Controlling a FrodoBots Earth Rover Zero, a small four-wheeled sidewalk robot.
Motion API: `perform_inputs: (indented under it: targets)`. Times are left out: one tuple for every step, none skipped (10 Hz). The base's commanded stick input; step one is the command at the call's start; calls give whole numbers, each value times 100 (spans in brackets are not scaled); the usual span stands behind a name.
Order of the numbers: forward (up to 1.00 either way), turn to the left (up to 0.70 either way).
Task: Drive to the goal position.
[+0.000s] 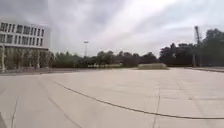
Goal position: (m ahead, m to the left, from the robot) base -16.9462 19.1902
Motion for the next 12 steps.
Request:
perform_inputs:
  targets:
    - [70, 0]
    - [70, 0]
    - [70, 0]
    - [70, 0]
    - [70, 0]
    - [70, 0]
    - [70, 0]
    - [70, 0]
    - [70, 0]
    - [70, 0]
    - [70, 0]
    - [70, 0]
